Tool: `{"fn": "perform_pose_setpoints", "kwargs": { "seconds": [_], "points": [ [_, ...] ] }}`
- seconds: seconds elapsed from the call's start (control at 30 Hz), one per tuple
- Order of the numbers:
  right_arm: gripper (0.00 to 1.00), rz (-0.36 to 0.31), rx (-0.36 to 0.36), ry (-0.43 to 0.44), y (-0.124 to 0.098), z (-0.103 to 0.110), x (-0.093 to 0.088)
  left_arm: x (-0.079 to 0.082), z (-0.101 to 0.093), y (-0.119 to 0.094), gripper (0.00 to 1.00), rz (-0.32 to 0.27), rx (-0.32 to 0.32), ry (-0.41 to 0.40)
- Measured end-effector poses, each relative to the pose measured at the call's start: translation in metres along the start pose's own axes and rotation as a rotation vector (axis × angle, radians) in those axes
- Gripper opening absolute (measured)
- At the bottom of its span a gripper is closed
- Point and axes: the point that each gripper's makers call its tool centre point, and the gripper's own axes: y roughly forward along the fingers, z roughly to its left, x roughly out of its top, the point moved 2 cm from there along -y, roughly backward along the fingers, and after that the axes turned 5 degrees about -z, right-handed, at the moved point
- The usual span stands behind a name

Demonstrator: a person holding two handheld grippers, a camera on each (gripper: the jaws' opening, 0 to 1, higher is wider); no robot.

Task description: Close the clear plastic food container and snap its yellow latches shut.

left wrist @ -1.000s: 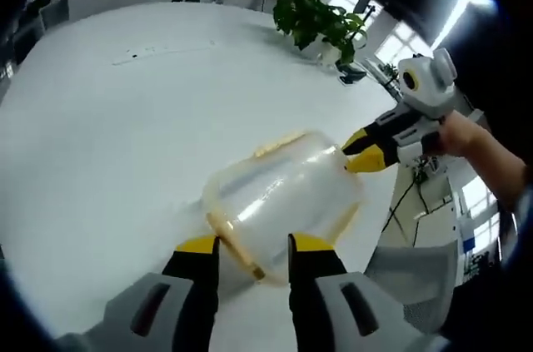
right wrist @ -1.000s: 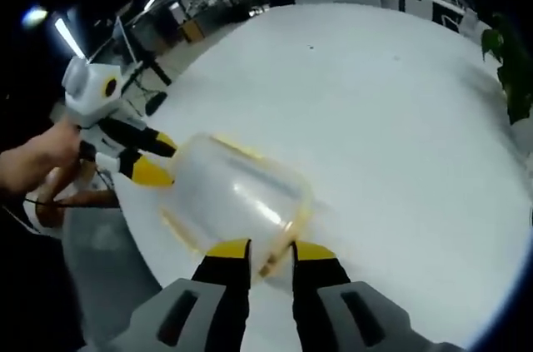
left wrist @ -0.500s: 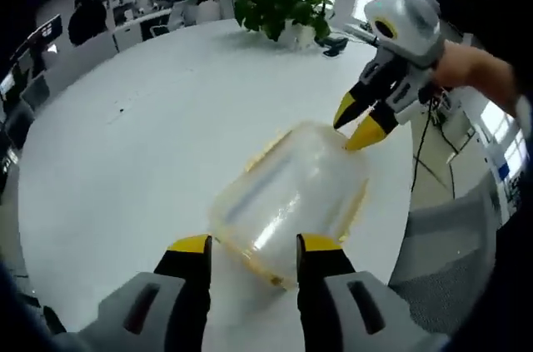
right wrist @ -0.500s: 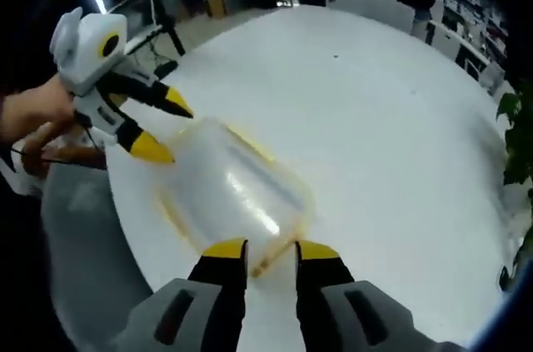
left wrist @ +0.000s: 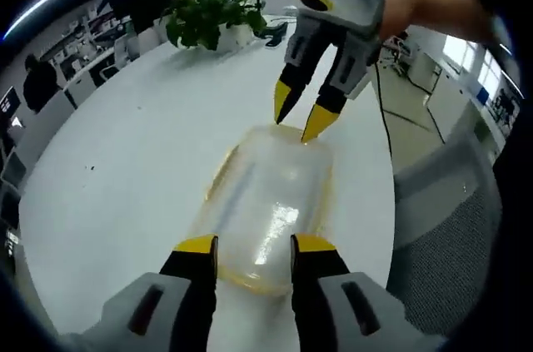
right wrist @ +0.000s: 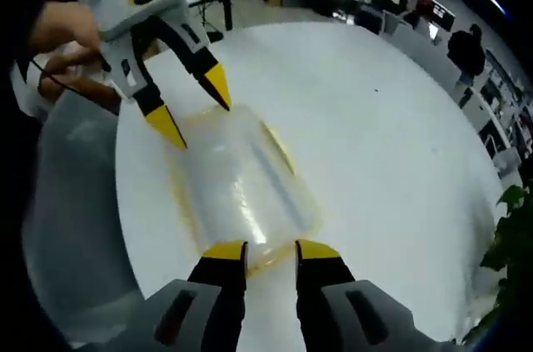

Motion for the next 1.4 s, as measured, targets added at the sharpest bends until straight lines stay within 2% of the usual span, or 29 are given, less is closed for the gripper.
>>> {"fn": "perform_pose_setpoints", "kwargs": {
  "seconds": [0.1, 0.23, 0.33, 0.47, 0.63, 0.83, 1.13, 1.4],
  "points": [
    [0.2, -0.015, 0.024, -0.032, 0.001, 0.002, 0.004, 0.002, -0.002, 0.002, 0.32, -0.006, -0.023, 0.024],
    [0.2, -0.026, 0.069, -0.129, 0.0, 0.013, 0.011, 0.009, -0.006, 0.004, 0.31, -0.022, -0.067, 0.058],
    [0.19, -0.045, 0.093, -0.159, 0.001, 0.019, 0.018, 0.013, -0.005, 0.005, 0.3, -0.028, -0.072, 0.07],
    [0.17, -0.063, 0.098, -0.149, 0.004, 0.017, 0.024, 0.017, -0.005, 0.008, 0.29, -0.039, -0.084, 0.069],
    [0.15, -0.085, 0.106, -0.159, 0.007, 0.019, 0.03, 0.018, -0.008, 0.012, 0.27, -0.026, -0.099, 0.083],
    [0.17, -0.099, 0.111, -0.169, 0.013, 0.019, 0.039, 0.02, -0.013, 0.015, 0.27, -0.026, -0.131, 0.104],
    [0.17, -0.094, 0.143, -0.183, 0.025, 0.026, 0.045, 0.017, -0.01, 0.021, 0.26, -0.009, -0.135, 0.106],
    [0.17, -0.084, 0.142, -0.208, 0.032, 0.027, 0.055, 0.012, -0.015, 0.024, 0.26, 0.017, -0.164, 0.116]
  ]
}}
